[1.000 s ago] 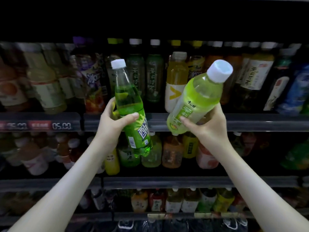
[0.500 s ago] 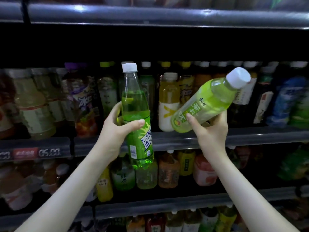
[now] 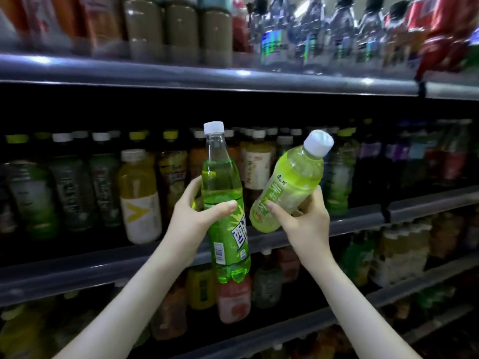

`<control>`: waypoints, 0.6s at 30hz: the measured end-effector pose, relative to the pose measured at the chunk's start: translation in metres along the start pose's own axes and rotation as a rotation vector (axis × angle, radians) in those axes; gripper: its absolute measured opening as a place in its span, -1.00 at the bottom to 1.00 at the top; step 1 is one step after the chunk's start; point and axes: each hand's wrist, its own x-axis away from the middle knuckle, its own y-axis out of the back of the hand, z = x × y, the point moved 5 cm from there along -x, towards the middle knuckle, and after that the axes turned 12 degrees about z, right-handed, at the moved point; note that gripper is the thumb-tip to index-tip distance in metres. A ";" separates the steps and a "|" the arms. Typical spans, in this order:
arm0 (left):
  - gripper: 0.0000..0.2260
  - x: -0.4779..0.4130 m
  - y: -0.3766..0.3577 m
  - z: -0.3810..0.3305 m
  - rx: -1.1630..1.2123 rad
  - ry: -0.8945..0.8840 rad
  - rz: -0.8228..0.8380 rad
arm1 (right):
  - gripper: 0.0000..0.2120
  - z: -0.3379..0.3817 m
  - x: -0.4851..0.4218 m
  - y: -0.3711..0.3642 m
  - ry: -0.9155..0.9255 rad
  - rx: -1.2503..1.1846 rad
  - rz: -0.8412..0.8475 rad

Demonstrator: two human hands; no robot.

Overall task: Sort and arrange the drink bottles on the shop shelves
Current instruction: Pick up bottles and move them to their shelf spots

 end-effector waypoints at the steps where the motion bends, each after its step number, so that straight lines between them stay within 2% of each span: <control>1: -0.34 -0.005 -0.015 0.003 0.001 -0.001 -0.009 | -0.51 -0.005 -0.001 0.016 -0.005 -0.003 0.001; 7: -0.32 -0.033 -0.087 0.023 0.036 -0.001 -0.068 | -0.51 -0.036 -0.013 0.109 0.007 -0.041 -0.081; 10: -0.40 -0.044 -0.112 0.031 0.043 0.005 -0.105 | -0.47 -0.055 -0.027 0.147 -0.025 -0.052 -0.158; 15: -0.34 -0.065 -0.138 0.037 0.036 0.025 -0.099 | -0.26 -0.078 -0.052 0.194 -0.074 -0.029 -0.325; 18: -0.45 -0.081 -0.150 0.035 0.027 0.003 -0.085 | -0.34 -0.092 -0.075 0.211 -0.097 -0.006 -0.350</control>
